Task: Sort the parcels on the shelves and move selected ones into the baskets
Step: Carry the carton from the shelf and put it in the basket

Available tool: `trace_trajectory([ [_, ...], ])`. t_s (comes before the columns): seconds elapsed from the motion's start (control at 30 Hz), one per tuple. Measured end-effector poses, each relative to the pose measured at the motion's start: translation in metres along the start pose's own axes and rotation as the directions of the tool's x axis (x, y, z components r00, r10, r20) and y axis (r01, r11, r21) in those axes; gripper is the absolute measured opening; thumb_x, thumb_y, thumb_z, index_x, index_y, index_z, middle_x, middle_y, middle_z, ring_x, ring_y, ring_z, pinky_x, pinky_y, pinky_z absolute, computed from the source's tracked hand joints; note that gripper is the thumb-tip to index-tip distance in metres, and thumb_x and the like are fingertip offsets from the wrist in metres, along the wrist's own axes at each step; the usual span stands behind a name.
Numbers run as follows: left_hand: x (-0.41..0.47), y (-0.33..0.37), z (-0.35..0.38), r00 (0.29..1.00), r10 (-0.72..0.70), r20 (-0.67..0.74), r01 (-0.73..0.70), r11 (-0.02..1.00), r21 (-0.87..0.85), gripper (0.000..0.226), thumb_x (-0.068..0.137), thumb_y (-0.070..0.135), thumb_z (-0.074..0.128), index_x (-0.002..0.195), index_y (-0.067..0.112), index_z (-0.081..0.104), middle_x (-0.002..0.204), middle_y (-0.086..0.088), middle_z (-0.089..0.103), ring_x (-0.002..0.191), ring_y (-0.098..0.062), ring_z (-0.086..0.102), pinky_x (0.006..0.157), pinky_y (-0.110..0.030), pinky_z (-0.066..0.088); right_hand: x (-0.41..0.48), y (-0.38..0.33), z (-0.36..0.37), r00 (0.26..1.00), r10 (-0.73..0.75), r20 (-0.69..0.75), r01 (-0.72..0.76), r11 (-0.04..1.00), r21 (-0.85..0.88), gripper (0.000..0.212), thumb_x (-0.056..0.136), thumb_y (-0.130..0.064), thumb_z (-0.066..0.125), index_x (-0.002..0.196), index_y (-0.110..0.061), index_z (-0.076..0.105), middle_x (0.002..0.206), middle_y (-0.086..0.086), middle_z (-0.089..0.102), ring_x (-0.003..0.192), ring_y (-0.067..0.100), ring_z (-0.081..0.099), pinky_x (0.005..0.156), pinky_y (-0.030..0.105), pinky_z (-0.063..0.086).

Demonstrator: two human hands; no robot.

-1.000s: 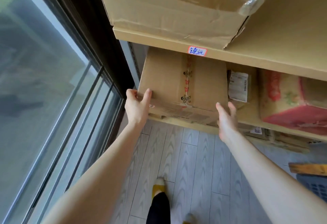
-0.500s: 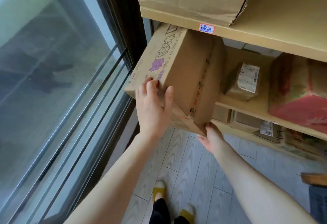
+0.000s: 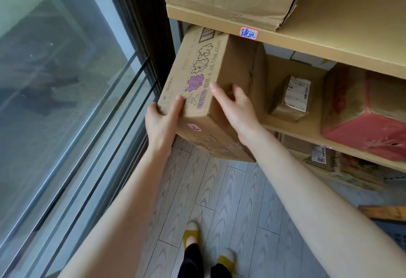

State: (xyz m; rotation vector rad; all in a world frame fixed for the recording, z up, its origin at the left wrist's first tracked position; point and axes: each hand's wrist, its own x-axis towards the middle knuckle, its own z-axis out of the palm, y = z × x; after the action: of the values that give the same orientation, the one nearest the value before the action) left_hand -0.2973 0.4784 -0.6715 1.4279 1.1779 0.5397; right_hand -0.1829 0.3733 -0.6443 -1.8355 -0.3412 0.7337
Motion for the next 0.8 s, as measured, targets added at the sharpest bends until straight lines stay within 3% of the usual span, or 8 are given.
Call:
trace_trajectory([
  [0.03,0.001,-0.002,-0.003,1.000,0.000,-0.018,0.000,1.000,-0.013,0.061,0.076,0.049,0.066,0.117,0.006,0.054,0.116,-0.009,0.062,0.095,-0.012,0.060,0.075,-0.020,0.051,-0.002,0.000,0.003,1.000,-0.007,0.003,0.007,1.000,0.013,0.083,0.077,-0.065,0.053,0.143,-0.020,0.031,0.141,-0.005,0.045,0.127,0.013,0.043,0.105,0.032,0.034],
  [0.13,-0.007,-0.007,-0.008,0.995,0.019,-0.102,-0.019,1.000,0.004,0.050,0.079,0.046,0.064,0.113,0.009,0.058,0.100,0.003,0.062,0.091,-0.009,0.059,0.079,-0.027,0.050,-0.013,0.001,0.001,1.000,-0.015,0.016,0.013,0.996,0.083,0.066,0.082,-0.058,0.050,0.137,-0.023,0.039,0.132,-0.006,0.053,0.120,0.013,0.049,0.104,0.033,0.037],
  [0.2,-0.012,-0.011,-0.013,0.992,0.042,-0.117,-0.043,0.999,-0.012,0.027,0.083,0.043,0.061,0.093,0.018,0.066,0.085,0.007,0.064,0.082,-0.009,0.059,0.075,-0.032,0.050,-0.025,0.007,-0.003,0.999,-0.032,0.037,0.026,0.989,0.148,0.054,0.078,-0.058,0.053,0.123,-0.029,0.050,0.123,-0.008,0.060,0.113,0.011,0.055,0.102,0.037,0.042],
  [0.33,-0.025,-0.011,-0.027,0.984,0.040,-0.172,-0.060,0.991,-0.118,0.028,0.084,0.034,0.059,0.058,0.024,0.061,0.063,0.003,0.054,0.064,-0.011,0.048,0.060,-0.031,0.040,-0.050,0.031,-0.011,0.992,0.022,0.125,-0.069,0.923,0.379,0.034,0.081,-0.044,0.063,0.112,-0.029,0.058,0.107,-0.009,0.070,0.096,0.006,0.066,0.072,0.022,0.054],
  [0.4,-0.038,-0.007,-0.025,0.986,0.046,-0.158,-0.068,0.989,-0.135,0.026,0.085,0.031,0.058,0.060,0.024,0.058,0.064,0.004,0.054,0.063,-0.010,0.048,0.061,-0.032,0.039,-0.059,0.047,-0.016,0.980,0.112,0.167,-0.176,0.877,0.447,0.029,0.087,-0.037,0.057,0.113,-0.026,0.061,0.107,-0.004,0.071,0.099,0.013,0.066,0.069,0.027,0.055],
  [0.5,-0.059,-0.003,-0.016,0.991,0.095,-0.093,-0.103,0.991,-0.089,0.022,0.089,0.028,0.055,0.067,0.025,0.055,0.071,0.002,0.060,0.067,-0.012,0.055,0.065,-0.034,0.046,-0.068,0.069,-0.020,0.959,0.216,0.183,-0.280,0.808,0.518,0.036,0.090,-0.034,0.051,0.123,-0.020,0.057,0.117,0.007,0.066,0.110,0.024,0.061,0.090,0.042,0.050],
  [0.67,-0.087,-0.003,0.001,0.978,0.207,0.026,-0.207,0.978,0.013,0.027,0.093,0.031,0.050,0.075,0.013,0.060,0.074,-0.008,0.062,0.070,-0.016,0.056,0.066,-0.035,0.047,-0.078,0.091,-0.054,0.964,0.225,0.138,-0.262,0.752,0.604,0.039,0.091,-0.043,0.042,0.120,-0.022,0.060,0.116,0.004,0.068,0.106,0.019,0.064,0.073,0.029,0.054],
  [0.8,-0.105,-0.010,0.019,0.945,0.280,0.171,-0.287,0.958,0.020,0.016,0.091,0.015,0.056,0.097,0.010,0.069,0.094,0.004,0.069,0.090,-0.006,0.062,0.083,-0.030,0.051,-0.081,0.112,-0.092,0.948,0.316,0.041,-0.281,0.769,0.574,0.038,0.098,-0.034,0.033,0.120,-0.014,0.056,0.120,0.012,0.062,0.115,0.030,0.055,0.077,0.036,0.051],
])
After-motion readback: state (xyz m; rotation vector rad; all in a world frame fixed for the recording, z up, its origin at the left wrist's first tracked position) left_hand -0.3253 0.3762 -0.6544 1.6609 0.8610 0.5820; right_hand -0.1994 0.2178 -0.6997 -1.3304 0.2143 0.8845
